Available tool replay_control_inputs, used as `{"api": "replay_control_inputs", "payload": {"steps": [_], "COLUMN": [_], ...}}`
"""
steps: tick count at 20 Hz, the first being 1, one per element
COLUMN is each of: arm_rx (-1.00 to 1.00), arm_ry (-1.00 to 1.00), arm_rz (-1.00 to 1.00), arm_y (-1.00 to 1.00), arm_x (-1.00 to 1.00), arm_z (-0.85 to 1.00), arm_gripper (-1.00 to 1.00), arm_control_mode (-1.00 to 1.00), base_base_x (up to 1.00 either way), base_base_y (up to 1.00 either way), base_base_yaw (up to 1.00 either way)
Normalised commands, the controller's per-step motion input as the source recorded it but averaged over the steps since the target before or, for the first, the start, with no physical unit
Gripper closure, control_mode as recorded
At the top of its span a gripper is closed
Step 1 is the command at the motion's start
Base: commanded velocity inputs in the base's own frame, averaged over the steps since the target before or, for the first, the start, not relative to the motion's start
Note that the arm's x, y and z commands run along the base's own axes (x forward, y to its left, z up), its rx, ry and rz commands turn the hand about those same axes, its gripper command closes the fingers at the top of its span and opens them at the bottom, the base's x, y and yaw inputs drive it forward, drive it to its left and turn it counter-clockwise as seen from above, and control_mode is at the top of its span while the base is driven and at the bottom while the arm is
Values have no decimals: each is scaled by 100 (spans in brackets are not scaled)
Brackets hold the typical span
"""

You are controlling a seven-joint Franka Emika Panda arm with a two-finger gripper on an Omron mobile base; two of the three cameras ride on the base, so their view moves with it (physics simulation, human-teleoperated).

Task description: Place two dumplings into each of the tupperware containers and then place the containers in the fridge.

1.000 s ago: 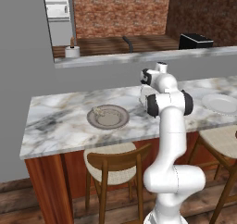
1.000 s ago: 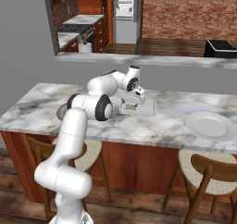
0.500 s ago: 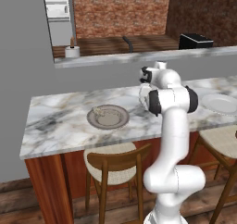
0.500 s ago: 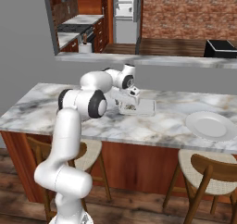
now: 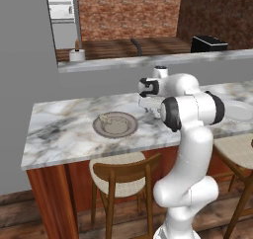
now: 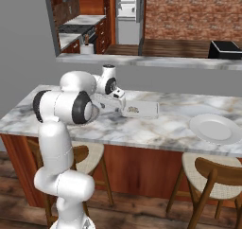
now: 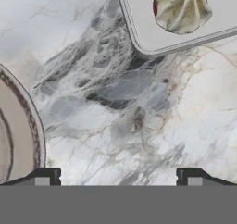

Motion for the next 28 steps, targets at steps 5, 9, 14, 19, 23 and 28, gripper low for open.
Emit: {"api": "replay_control_inputs", "payload": {"steps": [5,9,14,19,23,28], "arm_rx": [-3,0,0,1,3,9], "arm_ry": [0,0,0,0,0,0], "arm_rz": [9,19,14,10,4,2], "arm_y": [72,55,48,43,43,28], "arm_x": [-38,-21,-3,-1,-1,0], "arm_z": [1,0,27,16,9,8], "arm_gripper": [-100,-100,-100,-100,-100,-100], "arm_control_mode": [-100,-100,-100,-100,-100,-100], "base_base_x": [0,0,0,0,0,0], "base_base_y": [0,0,0,0,0,0], "base_base_yaw": [0,0,0,0,0,0]}}
